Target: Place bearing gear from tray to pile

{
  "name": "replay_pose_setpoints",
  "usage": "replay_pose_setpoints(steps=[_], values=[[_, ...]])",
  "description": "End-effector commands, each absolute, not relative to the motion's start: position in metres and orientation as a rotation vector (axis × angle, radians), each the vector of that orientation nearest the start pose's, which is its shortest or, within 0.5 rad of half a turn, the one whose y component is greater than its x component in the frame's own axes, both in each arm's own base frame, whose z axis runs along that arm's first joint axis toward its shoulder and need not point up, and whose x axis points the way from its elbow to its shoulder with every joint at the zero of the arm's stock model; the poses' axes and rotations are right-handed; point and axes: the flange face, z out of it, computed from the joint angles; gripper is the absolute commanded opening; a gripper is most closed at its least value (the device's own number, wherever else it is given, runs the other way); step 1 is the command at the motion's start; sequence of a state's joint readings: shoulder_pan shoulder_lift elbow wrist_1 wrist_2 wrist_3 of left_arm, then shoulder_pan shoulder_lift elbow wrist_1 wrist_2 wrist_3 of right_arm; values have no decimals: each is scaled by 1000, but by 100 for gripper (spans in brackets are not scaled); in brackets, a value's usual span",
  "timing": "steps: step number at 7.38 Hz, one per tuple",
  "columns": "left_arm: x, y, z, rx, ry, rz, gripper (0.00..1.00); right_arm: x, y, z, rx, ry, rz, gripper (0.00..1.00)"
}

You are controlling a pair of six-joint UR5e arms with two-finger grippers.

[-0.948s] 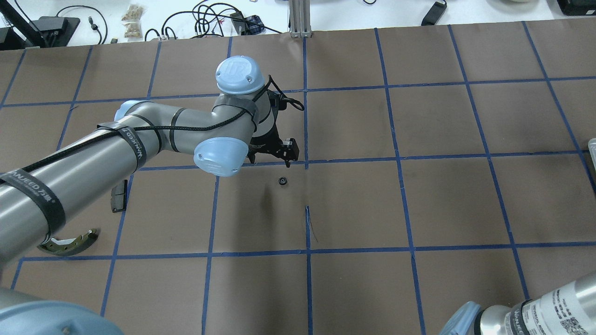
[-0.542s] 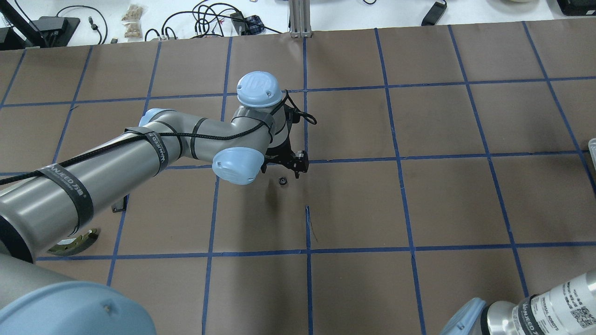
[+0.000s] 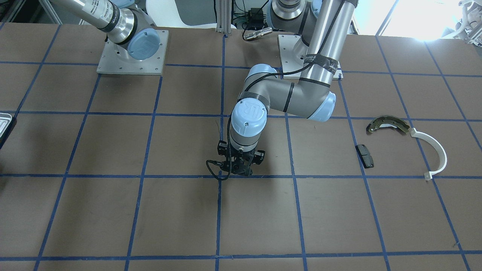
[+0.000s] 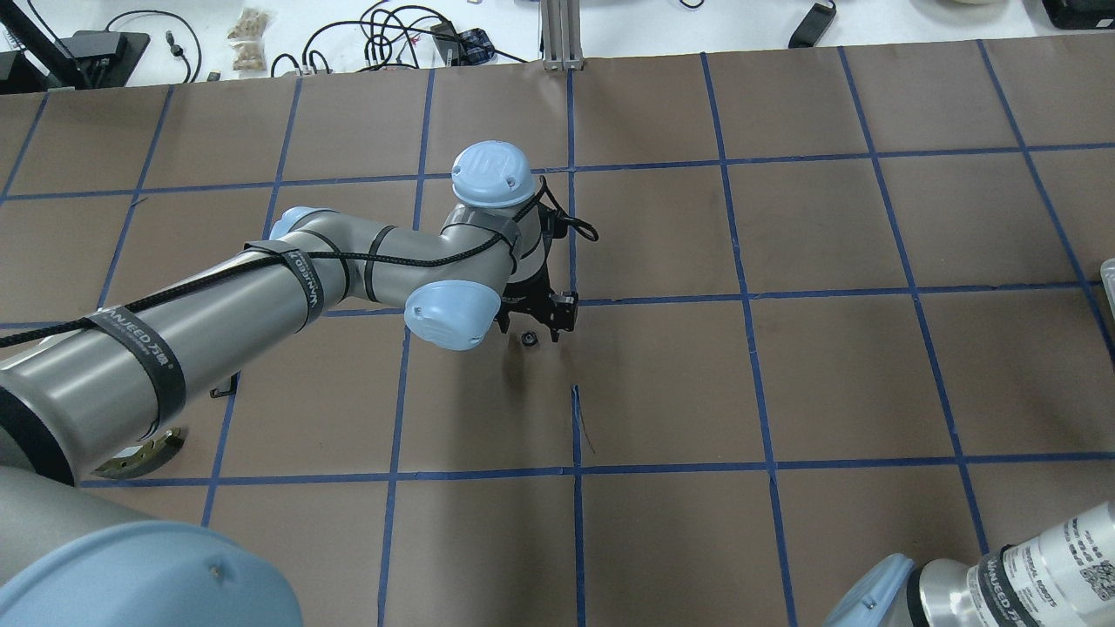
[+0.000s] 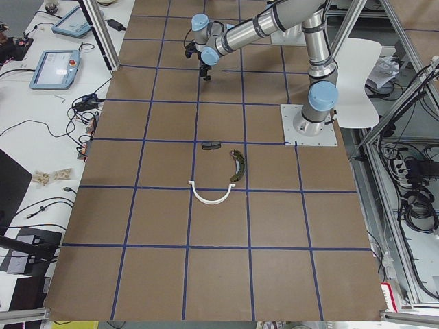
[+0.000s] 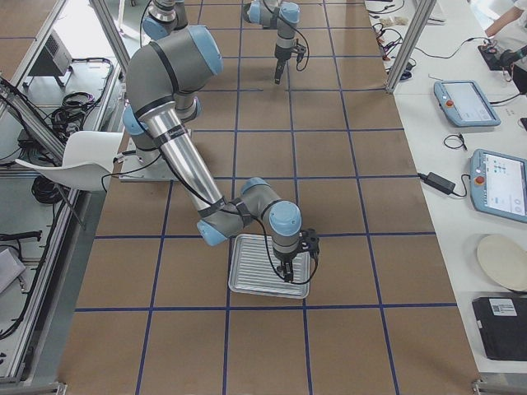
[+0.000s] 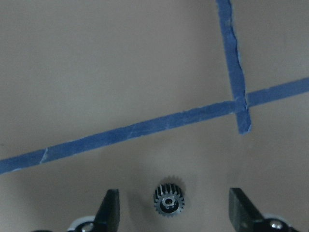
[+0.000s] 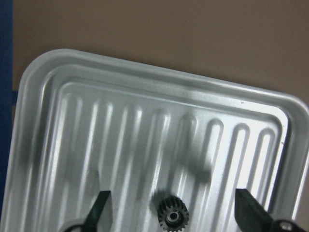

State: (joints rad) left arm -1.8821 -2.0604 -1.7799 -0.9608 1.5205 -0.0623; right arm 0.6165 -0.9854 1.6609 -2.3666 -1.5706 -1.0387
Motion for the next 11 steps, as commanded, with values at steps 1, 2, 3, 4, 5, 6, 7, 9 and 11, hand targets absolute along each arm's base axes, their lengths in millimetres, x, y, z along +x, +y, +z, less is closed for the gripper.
replay_pose_setpoints(steps=[1, 2, 3, 4, 5, 6, 7, 9, 11], values=[[-312, -519, 173, 403, 3138, 173, 39, -457, -483, 180, -131, 3231, -91, 54], [-311, -518, 172, 402, 3135, 180, 30, -457, -483, 180, -134, 3231, -91, 47], [-311, -517, 171, 402, 3133, 179, 7, -457, -483, 176, -133, 3226, -86, 40], [-310, -516, 169, 400, 3132, 179, 0, -457, -483, 175, -136, 3226, -77, 22], [-309, -522, 175, 396, 3133, 159, 0, -457, -482, 179, -135, 3230, -75, 11], [-306, -524, 185, 396, 3137, 142, 0, -455, -482, 184, -133, 3215, -59, 2], [-296, -530, 198, 426, 3138, 120, 0, -443, -483, 209, -123, 3211, -74, 0], [-219, -574, 238, 301, 3139, 161, 0, -365, -527, 266, -190, 3217, -118, 0], [-105, -611, 292, 234, 3114, 269, 0, -205, -589, 299, -92, 3137, -133, 0]])
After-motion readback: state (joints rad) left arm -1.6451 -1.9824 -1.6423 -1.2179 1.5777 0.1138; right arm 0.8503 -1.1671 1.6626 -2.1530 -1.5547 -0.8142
